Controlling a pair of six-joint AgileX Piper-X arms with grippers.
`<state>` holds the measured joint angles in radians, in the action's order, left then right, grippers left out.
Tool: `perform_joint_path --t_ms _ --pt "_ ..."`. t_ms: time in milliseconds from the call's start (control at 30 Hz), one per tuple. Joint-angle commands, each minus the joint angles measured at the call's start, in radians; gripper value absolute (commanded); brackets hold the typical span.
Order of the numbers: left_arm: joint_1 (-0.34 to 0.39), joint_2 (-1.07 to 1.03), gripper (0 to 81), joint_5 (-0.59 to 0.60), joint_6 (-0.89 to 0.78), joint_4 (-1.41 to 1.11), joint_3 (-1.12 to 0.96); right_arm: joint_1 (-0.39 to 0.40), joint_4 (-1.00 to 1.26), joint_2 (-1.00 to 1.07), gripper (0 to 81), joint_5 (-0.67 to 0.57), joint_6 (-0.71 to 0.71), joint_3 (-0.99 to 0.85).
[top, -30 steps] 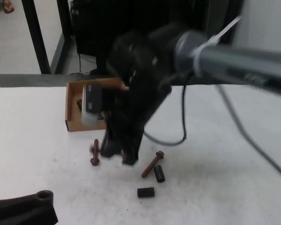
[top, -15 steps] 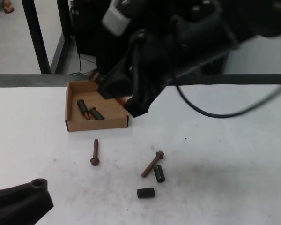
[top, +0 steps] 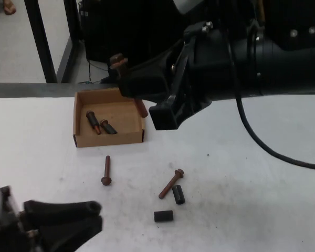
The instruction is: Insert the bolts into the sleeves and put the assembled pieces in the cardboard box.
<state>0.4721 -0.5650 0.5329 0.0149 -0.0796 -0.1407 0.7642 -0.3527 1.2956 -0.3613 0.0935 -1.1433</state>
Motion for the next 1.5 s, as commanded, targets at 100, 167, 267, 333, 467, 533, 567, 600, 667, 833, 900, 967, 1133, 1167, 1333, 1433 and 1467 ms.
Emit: perform_joint_path --t_ms 100,167,267,333,467,533,567,600,667,833,900,967,1133,1167,1333,1433,1467 --pt "0.071 -0.171 0.8 -0.077 -0.031 -0.187 -0.018 0.001 0.186 -0.049 0.2 0.0 -0.151 0.099" --pt "0.092 -0.231 0.8 -0.077 -0.052 -0.237 -0.032 0.001 0.25 -0.077 0.2 0.005 -0.184 0.149" --pt "0.101 -0.309 0.8 -0.079 -0.101 -0.313 -0.056 0.001 0.305 -0.116 0.2 0.008 -0.211 0.223" --pt "0.101 -0.354 0.8 -0.086 -0.152 -0.356 -0.076 0.001 0.337 -0.136 0.2 0.029 -0.236 0.263" --pt "0.101 -0.42 0.8 -0.057 -0.202 -0.38 -0.12 0.004 0.494 -0.173 0.2 0.089 -0.334 0.35" --pt "0.101 -0.445 0.8 -0.031 -0.202 -0.38 -0.131 0.004 0.57 -0.188 0.2 0.106 -0.381 0.401" --pt "0.101 -0.452 0.8 -0.03 -0.2 -0.38 -0.135 0.004 0.589 -0.192 0.2 0.11 -0.392 0.422" --pt "0.101 -0.457 0.8 -0.03 -0.187 -0.38 -0.136 0.004 0.598 -0.195 0.2 0.11 -0.408 0.438" --pt "0.101 -0.458 0.8 -0.03 -0.129 -0.38 -0.135 0.01 0.598 -0.195 0.2 0.113 -0.437 0.46" --pt "0.101 -0.458 0.8 -0.03 -0.049 -0.38 -0.135 0.044 0.598 -0.195 0.2 0.139 -0.438 0.477" --pt "0.113 -0.46 0.8 -0.04 -0.03 -0.38 -0.135 0.06 0.598 -0.195 0.2 0.139 -0.438 0.477" --pt "0.129 -0.461 0.8 -0.04 -0.033 -0.38 -0.135 0.073 0.598 -0.193 0.2 0.139 -0.438 0.477" --pt "0.192 -0.461 0.8 -0.038 -0.102 -0.405 -0.135 0.082 0.598 -0.193 0.2 0.155 -0.44 0.477" --pt "0.201 -0.461 0.8 -0.043 -0.132 -0.423 -0.135 0.082 0.596 -0.193 0.2 0.155 -0.439 0.477" --pt "0.224 -0.461 0.8 -0.172 -0.277 -0.474 -0.135 0.082 0.544 -0.193 0.2 0.155 -0.439 0.477" --pt "0.224 -0.461 0.8 -0.185 -0.335 -0.479 -0.135 0.082 0.526 -0.193 0.2 0.158 -0.439 0.477" --pt "0.224 -0.461 0.8 -0.185 -0.342 -0.479 -0.135 0.082 0.527 -0.193 0.2 0.158 -0.439 0.477"
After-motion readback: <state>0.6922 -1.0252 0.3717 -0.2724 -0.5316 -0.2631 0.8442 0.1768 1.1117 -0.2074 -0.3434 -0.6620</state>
